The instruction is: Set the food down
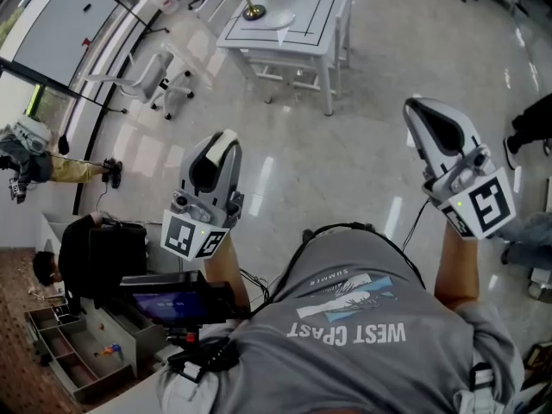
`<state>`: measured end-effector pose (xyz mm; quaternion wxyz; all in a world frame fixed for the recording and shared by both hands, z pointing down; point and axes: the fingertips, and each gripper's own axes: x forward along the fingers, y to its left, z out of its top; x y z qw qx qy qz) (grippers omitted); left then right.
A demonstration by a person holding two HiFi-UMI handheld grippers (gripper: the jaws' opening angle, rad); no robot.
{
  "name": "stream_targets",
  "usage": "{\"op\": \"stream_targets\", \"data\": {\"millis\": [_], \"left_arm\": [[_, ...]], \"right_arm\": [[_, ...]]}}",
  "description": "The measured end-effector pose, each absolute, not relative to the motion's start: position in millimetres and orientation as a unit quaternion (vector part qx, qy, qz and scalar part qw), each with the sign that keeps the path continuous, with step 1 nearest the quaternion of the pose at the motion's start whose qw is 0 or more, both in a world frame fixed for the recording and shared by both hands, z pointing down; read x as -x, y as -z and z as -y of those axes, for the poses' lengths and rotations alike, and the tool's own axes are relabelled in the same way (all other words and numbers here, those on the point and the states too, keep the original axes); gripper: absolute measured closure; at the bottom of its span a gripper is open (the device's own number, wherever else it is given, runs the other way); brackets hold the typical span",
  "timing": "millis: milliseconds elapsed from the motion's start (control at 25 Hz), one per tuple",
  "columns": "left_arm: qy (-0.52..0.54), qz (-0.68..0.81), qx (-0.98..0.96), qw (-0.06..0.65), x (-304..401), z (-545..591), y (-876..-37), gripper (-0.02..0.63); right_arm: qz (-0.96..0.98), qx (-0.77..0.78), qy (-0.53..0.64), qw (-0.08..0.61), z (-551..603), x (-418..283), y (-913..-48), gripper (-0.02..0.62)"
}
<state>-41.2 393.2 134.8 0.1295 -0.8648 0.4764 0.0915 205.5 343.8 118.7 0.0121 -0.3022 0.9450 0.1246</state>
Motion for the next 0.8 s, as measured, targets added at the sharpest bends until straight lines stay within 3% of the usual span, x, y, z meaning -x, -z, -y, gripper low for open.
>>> {"op": "stream_targets", "data": {"millis": [800], "left_arm": [[-0.085, -0.467, 0.871, 0.126, 27, -381, -137, 0.500]], "right_arm": [[-0.946, 0.303, -0.111, 0.024, -340, -218, -117, 0.586]]}}
